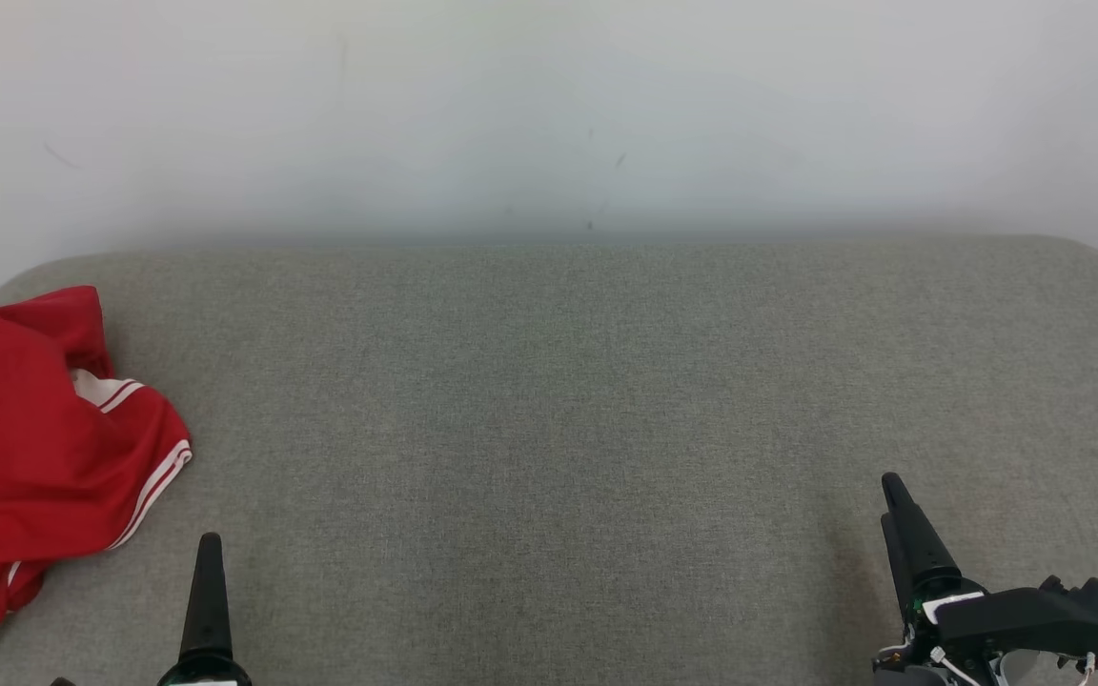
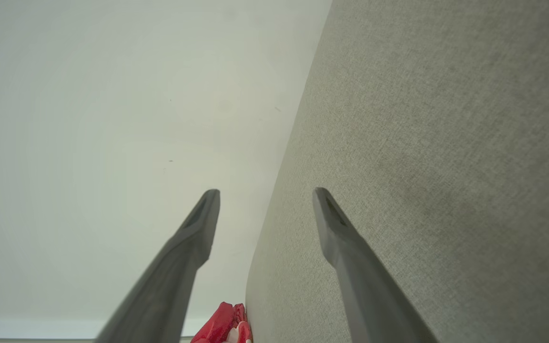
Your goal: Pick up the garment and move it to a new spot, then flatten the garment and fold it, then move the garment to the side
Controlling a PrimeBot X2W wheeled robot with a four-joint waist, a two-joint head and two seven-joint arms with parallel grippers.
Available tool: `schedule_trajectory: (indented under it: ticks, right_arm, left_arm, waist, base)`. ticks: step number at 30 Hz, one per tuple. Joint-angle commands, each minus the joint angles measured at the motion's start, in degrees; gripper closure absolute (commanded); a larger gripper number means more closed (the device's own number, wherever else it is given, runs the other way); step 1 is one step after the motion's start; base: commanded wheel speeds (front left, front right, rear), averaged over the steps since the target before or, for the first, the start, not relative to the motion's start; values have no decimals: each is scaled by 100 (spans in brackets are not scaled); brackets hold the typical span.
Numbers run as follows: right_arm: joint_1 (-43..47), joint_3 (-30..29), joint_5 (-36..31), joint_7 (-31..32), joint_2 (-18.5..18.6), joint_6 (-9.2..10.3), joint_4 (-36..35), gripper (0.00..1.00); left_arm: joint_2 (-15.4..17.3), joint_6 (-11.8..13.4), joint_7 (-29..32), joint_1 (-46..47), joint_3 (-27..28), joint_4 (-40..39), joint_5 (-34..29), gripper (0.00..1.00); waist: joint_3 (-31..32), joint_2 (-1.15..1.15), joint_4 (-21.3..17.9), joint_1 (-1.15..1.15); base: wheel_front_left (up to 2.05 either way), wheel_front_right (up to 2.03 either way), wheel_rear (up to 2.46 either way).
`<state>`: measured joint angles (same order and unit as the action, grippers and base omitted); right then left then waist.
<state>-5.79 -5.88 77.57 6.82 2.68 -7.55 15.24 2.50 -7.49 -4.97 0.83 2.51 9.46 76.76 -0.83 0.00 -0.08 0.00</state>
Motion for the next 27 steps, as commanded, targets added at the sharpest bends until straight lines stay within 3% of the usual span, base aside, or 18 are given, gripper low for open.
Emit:
schedule_trajectory:
  ticks: [1, 7, 18, 27]
  right_arm:
    - [-55, 46, -152, -58, 15, 2, -134, 0]
    - [7, 207, -813, -251, 17, 3, -261, 0]
    - [120, 472, -2360, -600, 19, 4, -435, 0]
    - [190, 587, -3288, -812, 20, 5, -524, 0]
  left_arm:
    - [20, 0, -29, 17, 34, -118, -177, 0]
    - [23, 46, -119, -4, 8, -215, -948, 0]
    - [28, 382, -281, -108, -198, -275, -2446, 0]
    - [31, 538, -378, -129, -277, -280, -3223, 0]
  waist:
    - [-2, 0, -1, 0]
    - [-23, 0, -3, 0]
    - [-44, 0, -9, 0]
    - [-47, 0, -11, 0]
  base:
    - [0, 0, 0]
    - [0, 0, 0]
    - [0, 0, 0]
    - [0, 0, 0]
